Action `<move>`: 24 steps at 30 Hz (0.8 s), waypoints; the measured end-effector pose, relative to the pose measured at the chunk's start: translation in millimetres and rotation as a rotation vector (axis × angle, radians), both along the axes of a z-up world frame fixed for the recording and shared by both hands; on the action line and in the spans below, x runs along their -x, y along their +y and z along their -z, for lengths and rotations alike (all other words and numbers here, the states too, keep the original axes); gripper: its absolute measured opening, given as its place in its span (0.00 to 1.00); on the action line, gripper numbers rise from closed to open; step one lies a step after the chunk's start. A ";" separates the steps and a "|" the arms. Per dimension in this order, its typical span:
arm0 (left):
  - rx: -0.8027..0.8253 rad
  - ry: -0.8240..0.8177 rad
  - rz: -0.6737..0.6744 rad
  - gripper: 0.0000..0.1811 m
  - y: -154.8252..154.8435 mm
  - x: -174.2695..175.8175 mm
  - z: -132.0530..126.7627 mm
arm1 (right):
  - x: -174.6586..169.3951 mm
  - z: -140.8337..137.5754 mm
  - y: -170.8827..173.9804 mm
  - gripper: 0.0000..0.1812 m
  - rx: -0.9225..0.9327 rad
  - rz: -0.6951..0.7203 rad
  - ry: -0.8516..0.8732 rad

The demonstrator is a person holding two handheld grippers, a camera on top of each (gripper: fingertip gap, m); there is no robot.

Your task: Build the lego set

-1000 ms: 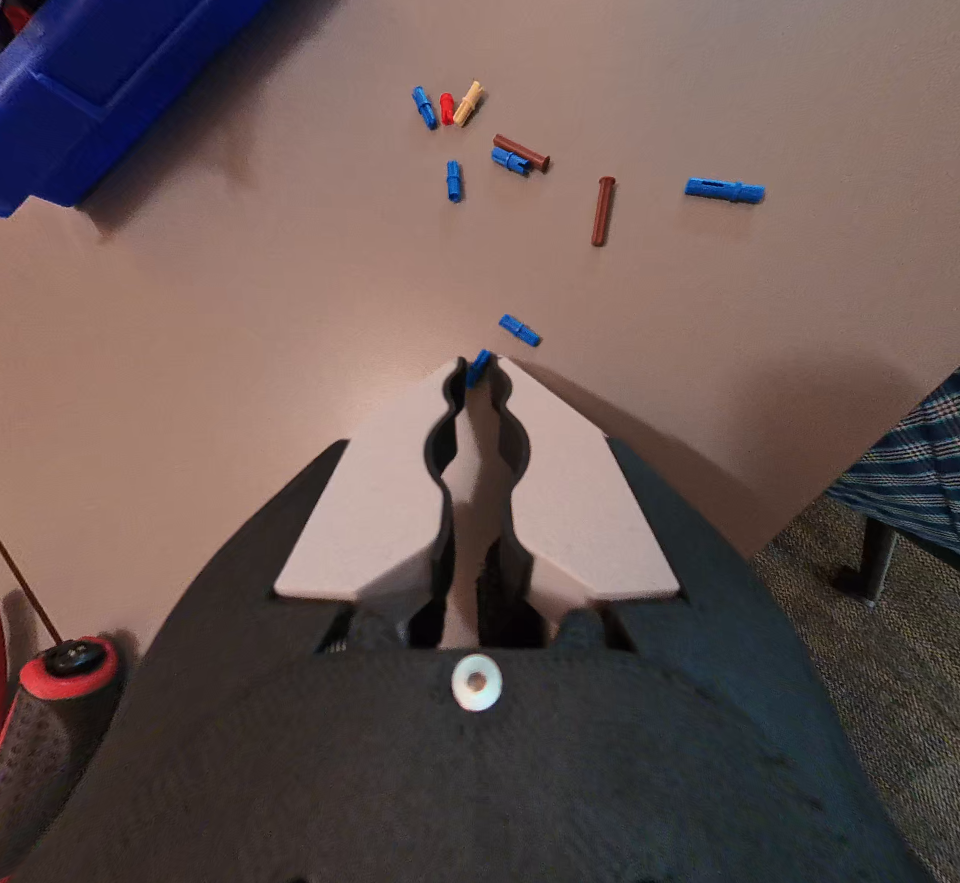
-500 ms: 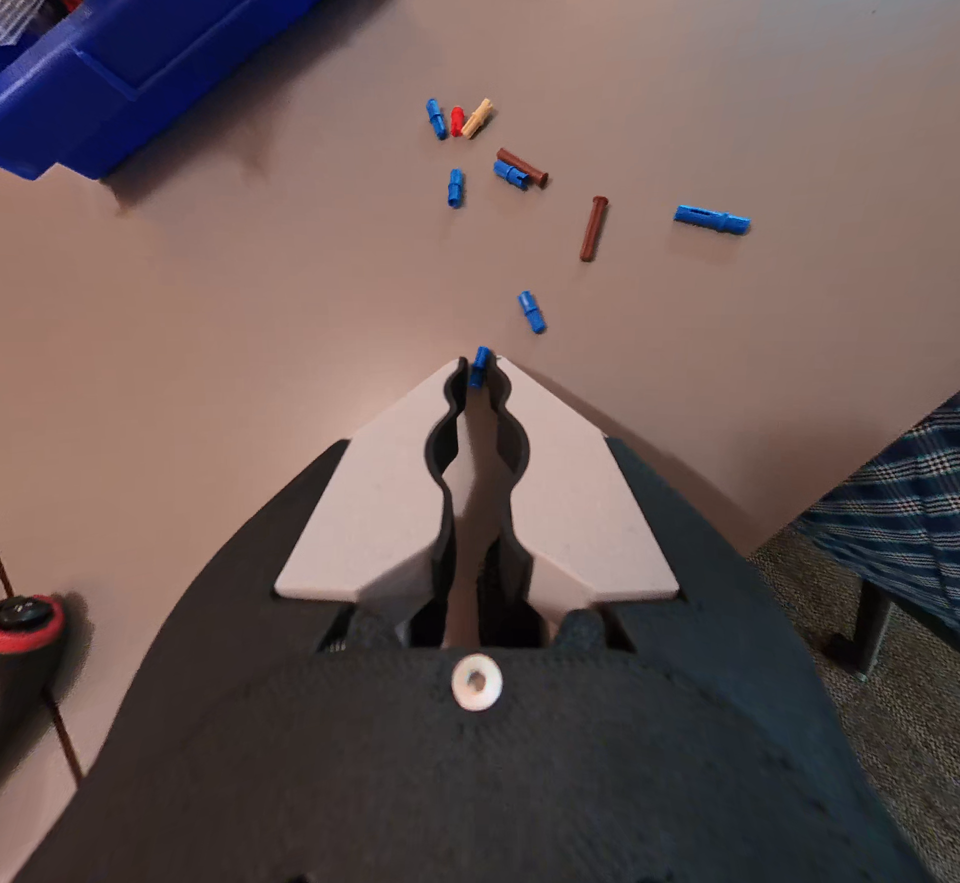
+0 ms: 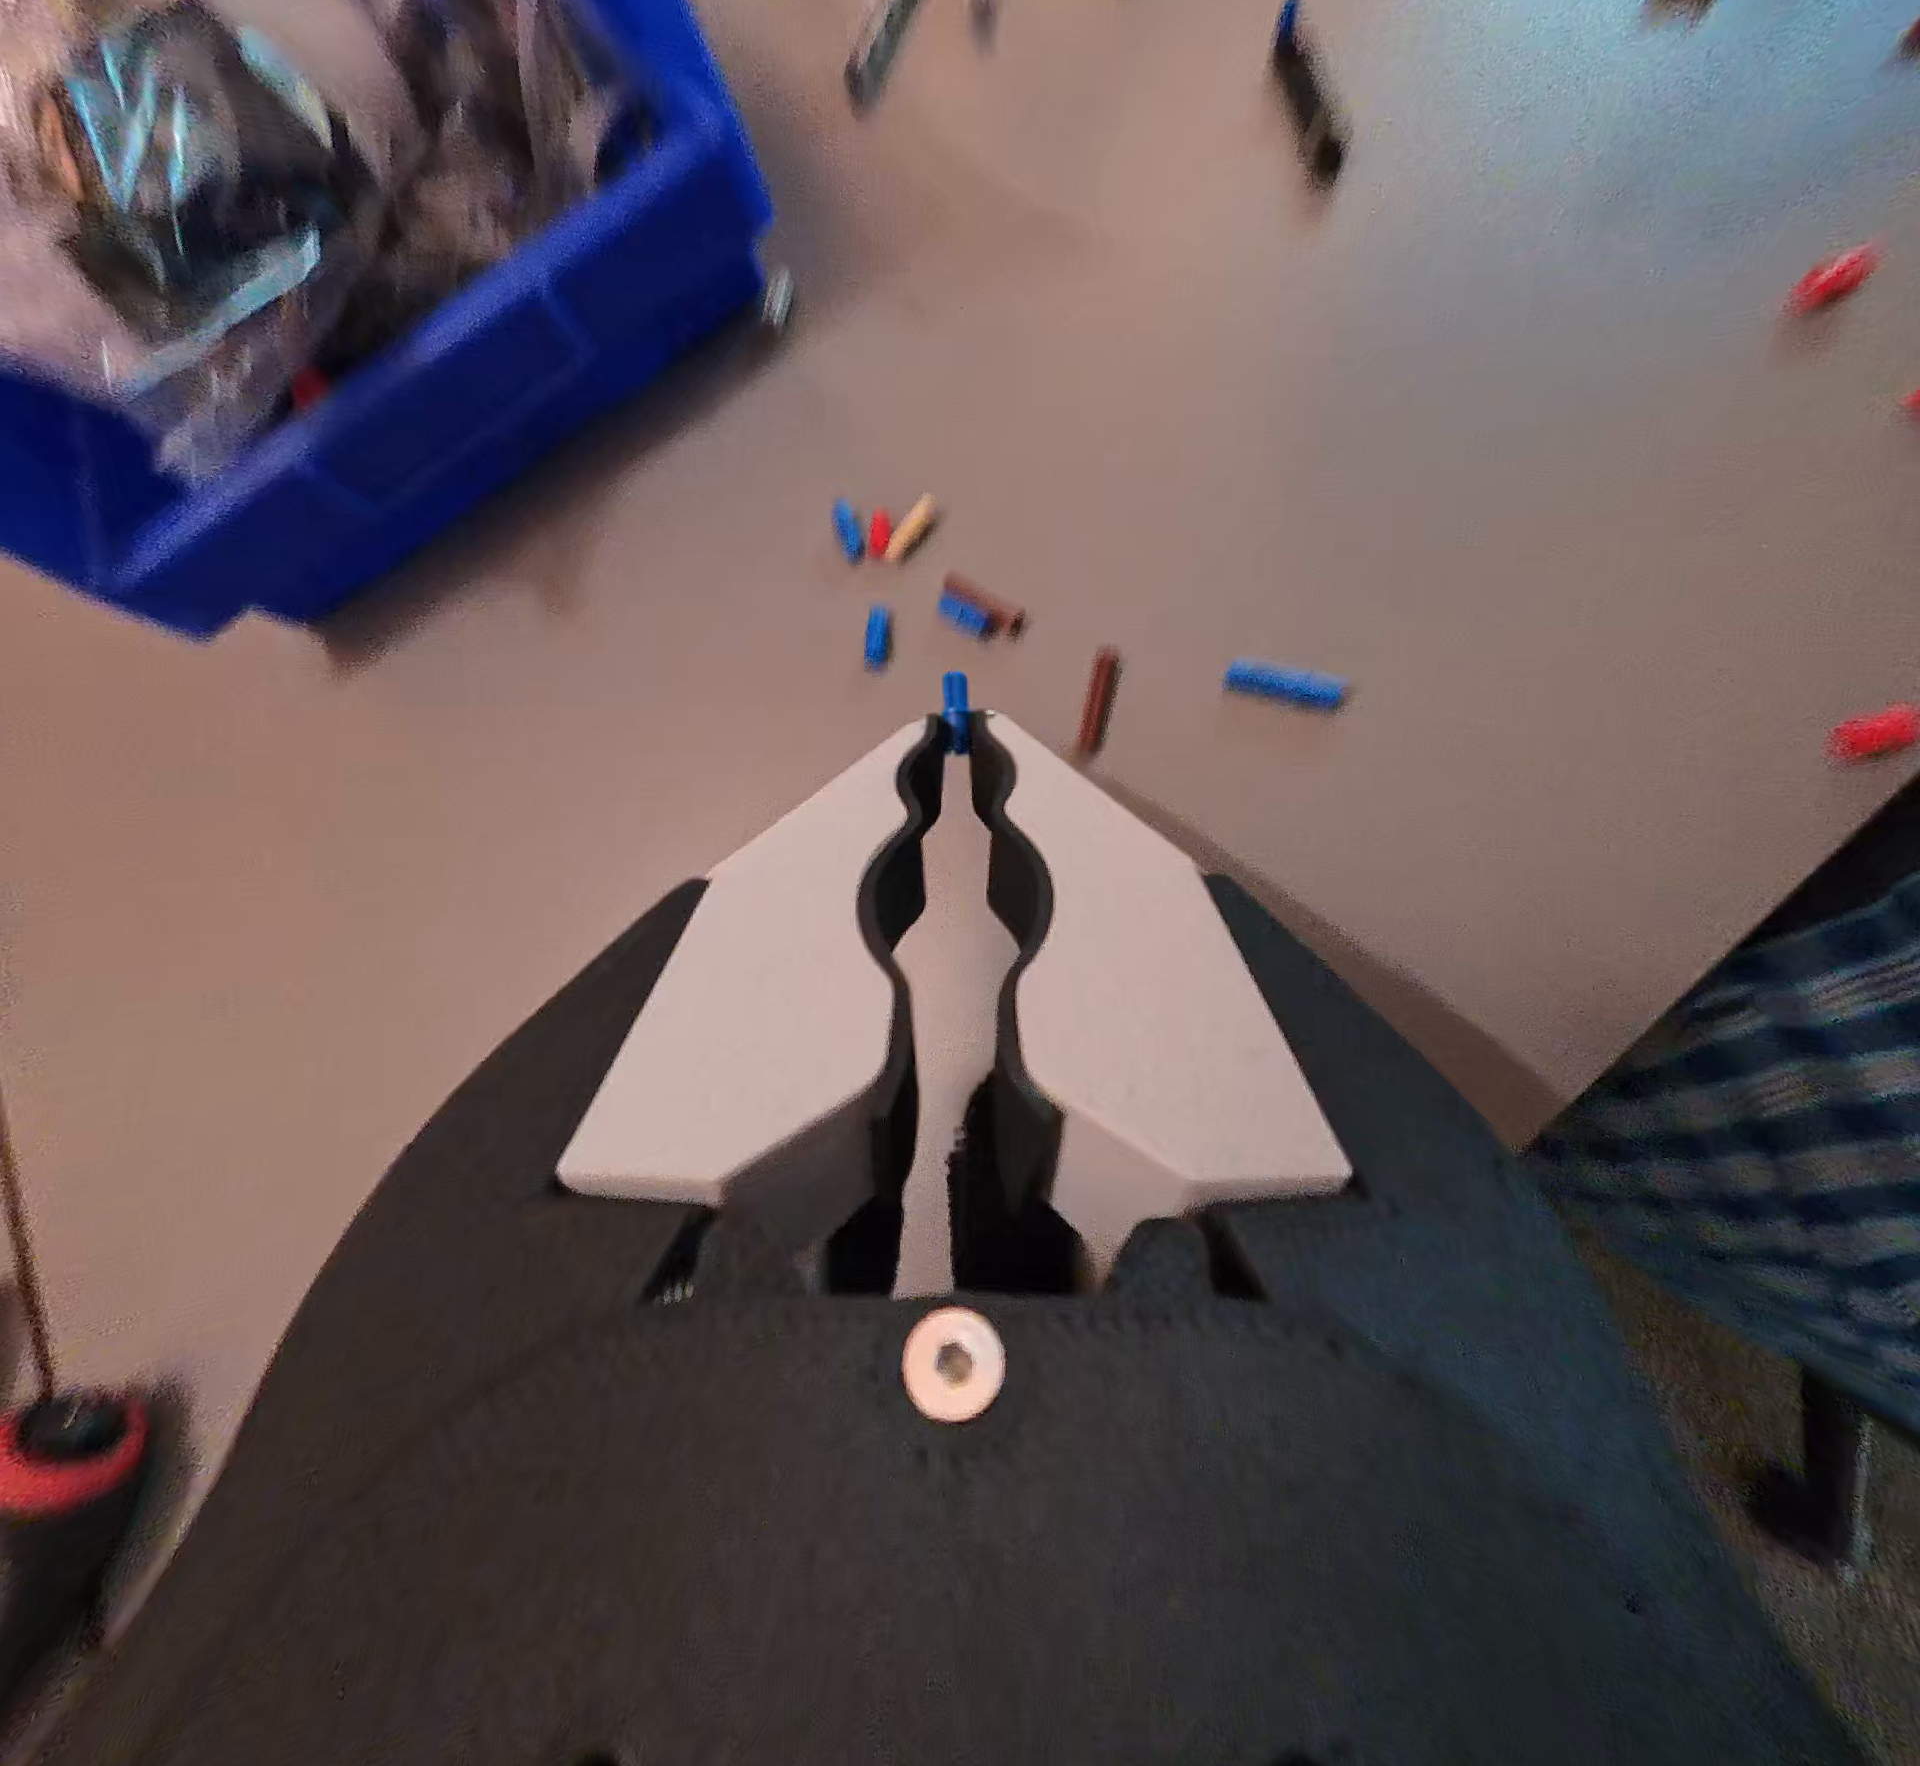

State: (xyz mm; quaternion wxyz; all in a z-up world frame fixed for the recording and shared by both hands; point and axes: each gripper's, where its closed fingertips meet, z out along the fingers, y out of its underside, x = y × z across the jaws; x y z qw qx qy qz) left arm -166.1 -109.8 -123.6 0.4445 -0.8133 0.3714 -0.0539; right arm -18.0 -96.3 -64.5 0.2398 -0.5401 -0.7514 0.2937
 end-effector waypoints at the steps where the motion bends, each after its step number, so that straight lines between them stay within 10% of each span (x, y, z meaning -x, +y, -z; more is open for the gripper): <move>1: -0.017 -0.051 0.029 0.02 2.5 -14.8 -9.7 | 3.5 -4.5 1.1 0.07 -0.018 0.008 0.040; 10: -0.039 -0.412 0.391 0.02 14.2 -145.7 -69.2 | 0.6 -22.9 1.2 0.06 -0.191 -0.032 0.189; 24: -0.032 -0.481 0.501 0.02 26.1 -186.2 -82.2 | -30.2 -26.1 11.7 0.01 -0.062 -0.026 0.209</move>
